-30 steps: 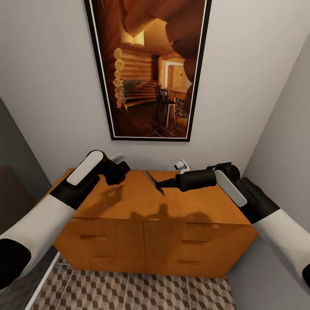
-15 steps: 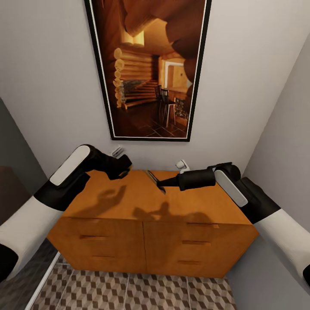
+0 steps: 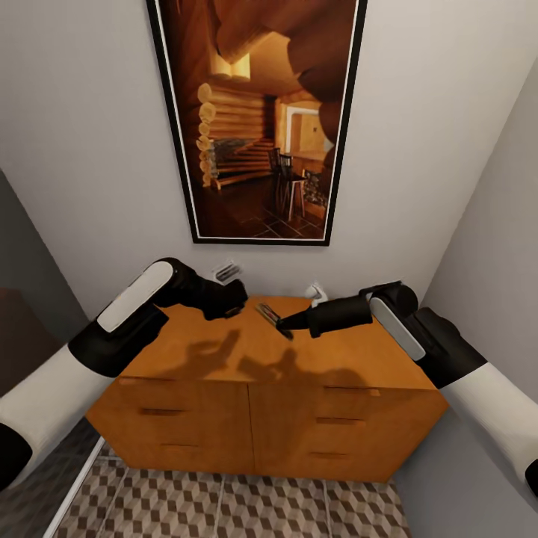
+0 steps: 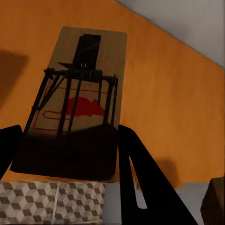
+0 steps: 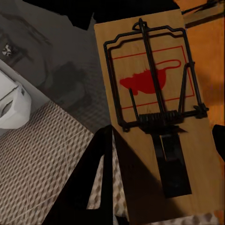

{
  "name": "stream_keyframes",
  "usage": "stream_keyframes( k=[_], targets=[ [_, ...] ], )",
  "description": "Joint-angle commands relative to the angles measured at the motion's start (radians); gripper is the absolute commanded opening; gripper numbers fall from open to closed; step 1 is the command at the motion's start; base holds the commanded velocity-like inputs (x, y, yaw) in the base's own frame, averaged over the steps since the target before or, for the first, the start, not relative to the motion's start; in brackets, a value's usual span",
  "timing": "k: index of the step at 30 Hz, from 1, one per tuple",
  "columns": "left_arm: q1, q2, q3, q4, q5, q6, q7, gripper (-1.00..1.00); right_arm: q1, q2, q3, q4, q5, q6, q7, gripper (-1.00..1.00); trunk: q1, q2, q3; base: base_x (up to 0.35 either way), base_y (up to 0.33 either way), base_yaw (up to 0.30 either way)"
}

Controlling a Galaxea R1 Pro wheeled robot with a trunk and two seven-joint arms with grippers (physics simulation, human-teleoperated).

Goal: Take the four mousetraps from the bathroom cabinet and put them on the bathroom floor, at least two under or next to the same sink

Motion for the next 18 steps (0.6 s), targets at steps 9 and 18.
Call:
stream_keyframes(
  k=[9, 18],
  targets=[
    [0.000, 0.005, -0.111, -0.001, -0.009, 0.001, -0.085, -1.00, -0.001, -0.009, -0.002, 0.002, 0.114, 0.002, -0.001, -1.00, 0.000, 0.000, 0.000, 0.000, 0.000, 0.000],
    [0.000, 0.000, -0.172, -0.001, -0.012, 0.000, -0.095, -1.00, -0.001, -0.042, -0.011, 0.003, 0.211, 0.003, -0.001, -1.00, 0.000, 0.000, 0.000, 0.000, 0.000, 0.000]
  ],
)
